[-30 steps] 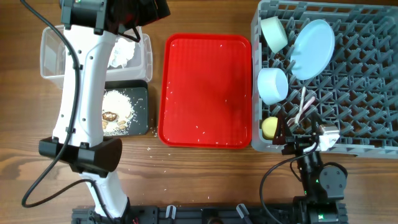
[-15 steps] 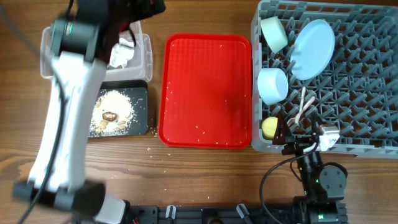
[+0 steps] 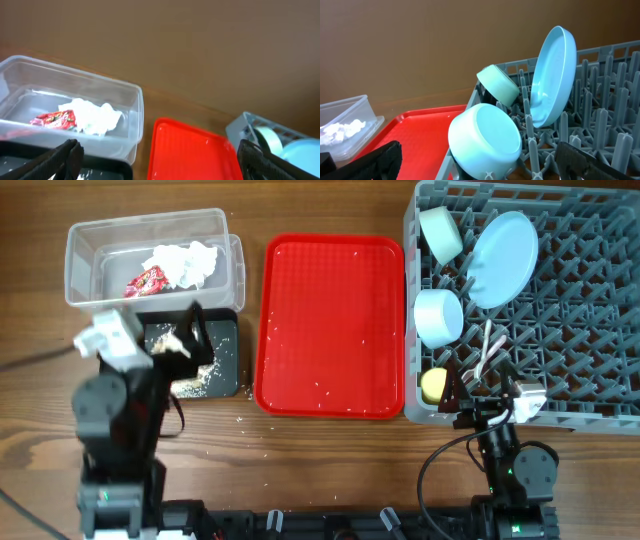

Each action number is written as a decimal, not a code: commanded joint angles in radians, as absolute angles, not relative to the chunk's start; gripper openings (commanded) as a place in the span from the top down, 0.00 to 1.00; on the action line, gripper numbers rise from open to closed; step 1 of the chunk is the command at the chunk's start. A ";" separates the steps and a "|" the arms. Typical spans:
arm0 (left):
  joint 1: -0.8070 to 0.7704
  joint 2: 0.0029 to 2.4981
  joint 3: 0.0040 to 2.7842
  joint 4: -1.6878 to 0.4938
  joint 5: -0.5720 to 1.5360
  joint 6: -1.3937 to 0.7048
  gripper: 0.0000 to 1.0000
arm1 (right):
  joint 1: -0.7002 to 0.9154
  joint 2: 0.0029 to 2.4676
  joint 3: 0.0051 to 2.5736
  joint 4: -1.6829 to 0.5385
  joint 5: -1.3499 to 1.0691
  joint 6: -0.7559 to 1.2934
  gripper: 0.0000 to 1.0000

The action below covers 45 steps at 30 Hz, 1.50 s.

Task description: Sort waste into correct bins and load items into the dishwasher rack

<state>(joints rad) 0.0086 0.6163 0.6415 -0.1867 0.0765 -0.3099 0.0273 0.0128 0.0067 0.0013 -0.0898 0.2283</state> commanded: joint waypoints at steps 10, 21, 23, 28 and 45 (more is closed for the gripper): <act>0.001 0.092 0.089 0.027 0.024 -0.238 0.00 | 0.023 0.005 0.005 0.007 -0.106 0.212 0.00; -0.003 0.002 0.006 -0.057 0.010 -0.239 0.00 | 0.023 0.005 0.005 0.007 -0.106 0.212 0.00; -0.003 0.002 0.006 -0.078 0.017 -0.239 0.00 | 0.023 0.005 0.005 0.007 -0.106 0.212 0.00; -0.003 0.003 0.006 -0.076 0.017 -0.239 0.00 | 0.023 0.005 0.005 0.007 -0.106 0.212 0.00; -0.003 0.003 0.006 -0.076 0.017 -0.239 0.00 | 0.023 0.005 0.005 0.007 -0.106 0.212 0.00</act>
